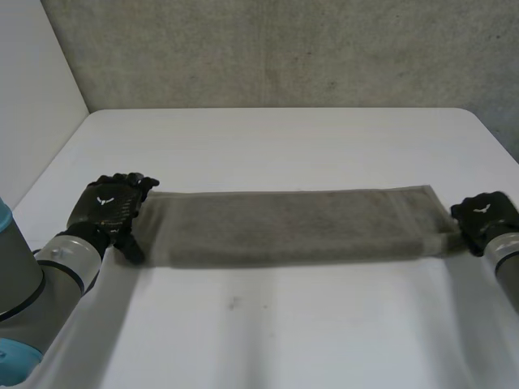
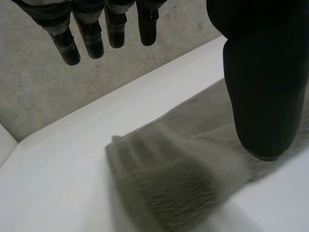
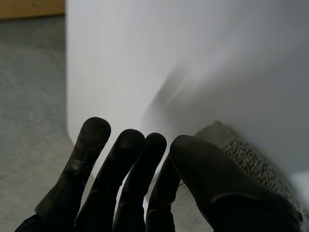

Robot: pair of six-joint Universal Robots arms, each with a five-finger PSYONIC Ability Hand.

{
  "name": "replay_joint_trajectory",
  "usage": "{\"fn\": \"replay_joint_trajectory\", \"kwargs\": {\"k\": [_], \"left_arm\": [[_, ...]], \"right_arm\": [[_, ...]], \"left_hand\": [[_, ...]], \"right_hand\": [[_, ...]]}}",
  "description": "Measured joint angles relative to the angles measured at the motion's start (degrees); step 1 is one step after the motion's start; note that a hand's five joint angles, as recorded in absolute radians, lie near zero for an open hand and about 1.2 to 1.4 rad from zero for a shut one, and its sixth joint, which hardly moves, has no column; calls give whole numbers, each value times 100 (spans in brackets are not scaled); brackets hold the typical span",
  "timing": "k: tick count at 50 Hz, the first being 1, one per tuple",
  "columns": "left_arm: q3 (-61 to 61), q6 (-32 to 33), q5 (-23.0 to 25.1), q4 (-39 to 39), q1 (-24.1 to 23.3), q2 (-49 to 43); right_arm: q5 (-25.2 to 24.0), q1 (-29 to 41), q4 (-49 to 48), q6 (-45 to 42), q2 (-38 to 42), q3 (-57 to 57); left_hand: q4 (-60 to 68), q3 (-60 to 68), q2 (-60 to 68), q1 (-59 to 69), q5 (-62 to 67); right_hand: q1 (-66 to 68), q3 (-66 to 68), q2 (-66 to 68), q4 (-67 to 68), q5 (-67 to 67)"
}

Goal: Fold the towel.

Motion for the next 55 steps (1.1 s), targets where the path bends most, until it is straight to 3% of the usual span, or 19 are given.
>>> {"fn": "replay_joint_trajectory", "kwargs": {"k": [13,26,28,35,44,49,55], "left_arm": [[4,0,10,-5,31,126],[38,-8,2,-4,57,216],[76,-22,1,-4,62,266],[426,-283,-2,-26,24,485],[1187,-1178,0,-59,-47,713],[1540,-1520,0,-74,-107,728],[1664,-1579,-2,-71,-168,683]], "right_arm": [[-149,-977,348,-166,-389,-248],[-320,-1223,881,-175,-701,-1151],[-317,-1014,1002,-163,-771,-1349],[-245,873,1316,-111,-838,-2172],[-159,3796,1293,-146,201,-2910],[-235,4739,1150,-132,893,-3005],[-441,5175,993,-106,1380,-2984]], "left_hand": [[0,0,0,0,0],[0,0,-1,0,0],[0,0,-1,0,0],[0,0,-3,0,-1],[0,0,-3,0,0],[0,0,-3,0,0],[0,0,-3,0,0]], "right_hand": [[0,0,0,11,0],[14,0,0,11,0],[21,0,0,11,7],[43,0,0,11,51],[68,0,0,11,60],[68,0,0,11,70],[72,0,0,11,70]]}}
